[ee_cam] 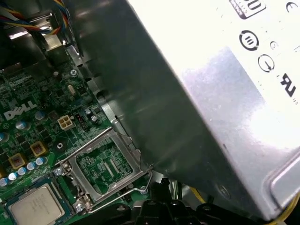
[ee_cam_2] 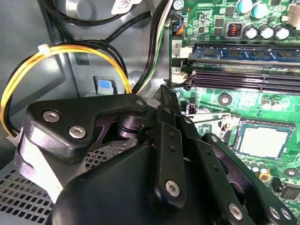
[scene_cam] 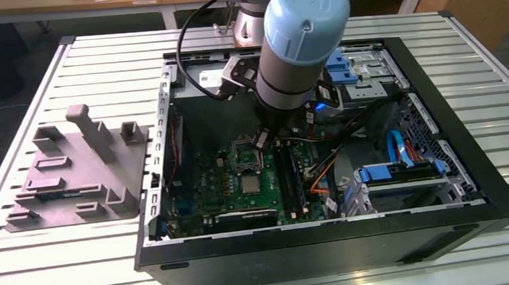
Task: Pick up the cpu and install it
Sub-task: 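Close the cpu cover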
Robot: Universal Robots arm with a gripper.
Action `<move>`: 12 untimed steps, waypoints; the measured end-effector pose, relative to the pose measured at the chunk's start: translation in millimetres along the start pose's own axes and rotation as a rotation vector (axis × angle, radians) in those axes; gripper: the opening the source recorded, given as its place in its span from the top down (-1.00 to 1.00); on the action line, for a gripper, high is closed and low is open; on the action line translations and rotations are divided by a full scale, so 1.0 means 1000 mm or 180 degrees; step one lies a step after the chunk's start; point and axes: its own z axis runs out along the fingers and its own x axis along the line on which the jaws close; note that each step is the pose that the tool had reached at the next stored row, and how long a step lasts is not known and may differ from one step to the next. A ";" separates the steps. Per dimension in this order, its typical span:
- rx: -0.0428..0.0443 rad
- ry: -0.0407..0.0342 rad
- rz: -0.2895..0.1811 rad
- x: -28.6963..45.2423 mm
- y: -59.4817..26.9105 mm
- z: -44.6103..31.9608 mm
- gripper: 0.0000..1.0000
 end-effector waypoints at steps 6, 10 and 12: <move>-0.0005 -0.0008 0.0000 -0.0003 0.0019 0.0023 0.79; 0.0023 0.0036 0.0002 -0.0001 0.0031 0.0025 0.79; 0.0052 0.0080 0.0004 -0.0002 0.0034 0.0026 0.79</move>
